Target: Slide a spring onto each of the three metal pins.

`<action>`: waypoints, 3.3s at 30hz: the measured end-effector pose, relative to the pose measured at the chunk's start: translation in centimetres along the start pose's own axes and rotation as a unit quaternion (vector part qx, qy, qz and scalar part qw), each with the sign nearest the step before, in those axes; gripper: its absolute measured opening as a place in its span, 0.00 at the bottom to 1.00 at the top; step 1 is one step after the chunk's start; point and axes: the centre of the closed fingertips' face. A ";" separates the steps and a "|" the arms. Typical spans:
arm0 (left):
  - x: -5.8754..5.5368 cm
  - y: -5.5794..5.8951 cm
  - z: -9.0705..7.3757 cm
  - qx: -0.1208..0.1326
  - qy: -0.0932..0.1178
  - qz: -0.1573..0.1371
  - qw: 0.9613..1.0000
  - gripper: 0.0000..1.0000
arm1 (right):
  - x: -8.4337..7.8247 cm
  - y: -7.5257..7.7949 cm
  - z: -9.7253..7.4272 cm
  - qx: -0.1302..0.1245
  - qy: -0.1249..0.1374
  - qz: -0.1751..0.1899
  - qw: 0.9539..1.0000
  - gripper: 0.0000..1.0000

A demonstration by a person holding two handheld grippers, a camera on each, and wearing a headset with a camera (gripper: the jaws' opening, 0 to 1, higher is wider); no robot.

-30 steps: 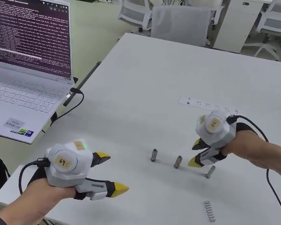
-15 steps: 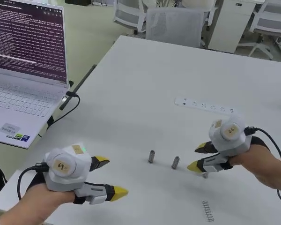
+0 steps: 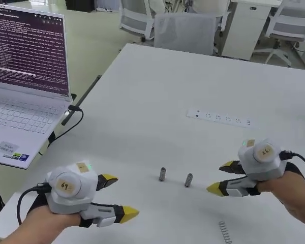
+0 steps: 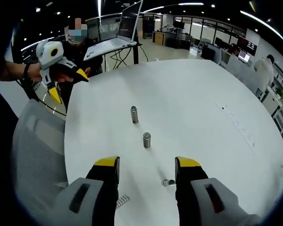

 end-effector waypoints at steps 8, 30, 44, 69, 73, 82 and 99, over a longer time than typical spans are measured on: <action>-0.2 -0.2 0.1 0.001 0.000 -0.006 1.000 0.56 | -2.1 -0.5 -1.3 -0.004 0.014 0.039 0.999 0.56; 0.1 -0.5 -0.2 0.003 0.006 -0.011 1.000 0.56 | -7.7 -2.3 -4.9 -0.033 0.048 0.120 0.991 0.65; 0.2 -0.1 0.1 -0.001 0.004 -0.011 1.000 0.56 | -10.3 -4.4 -5.9 -0.035 0.061 0.150 0.986 0.73; 1.3 1.2 1.6 -0.019 -0.001 0.002 1.000 0.56 | -11.6 -4.8 -7.1 -0.057 0.098 0.190 0.975 0.81; 1.8 1.7 2.1 -0.026 -0.003 0.011 1.000 0.56 | -11.7 -4.8 -7.1 -0.057 0.098 0.192 0.975 0.81; 2.8 3.4 3.5 -0.050 -0.008 0.038 0.998 0.56 | -12.0 -4.9 -7.3 -0.059 0.097 0.194 0.974 0.80; 5.1 6.6 6.6 -0.095 -0.016 0.102 0.990 0.55 | -12.5 -5.1 -7.5 -0.065 0.100 0.204 0.972 0.81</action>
Point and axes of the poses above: the centre of the closed fingertips' face, and the gripper's own axes: z roughly forward along the fingers, y roughly to its right, x roughly out of its top, and after that the axes turned 10 degrees about -y, right-handed
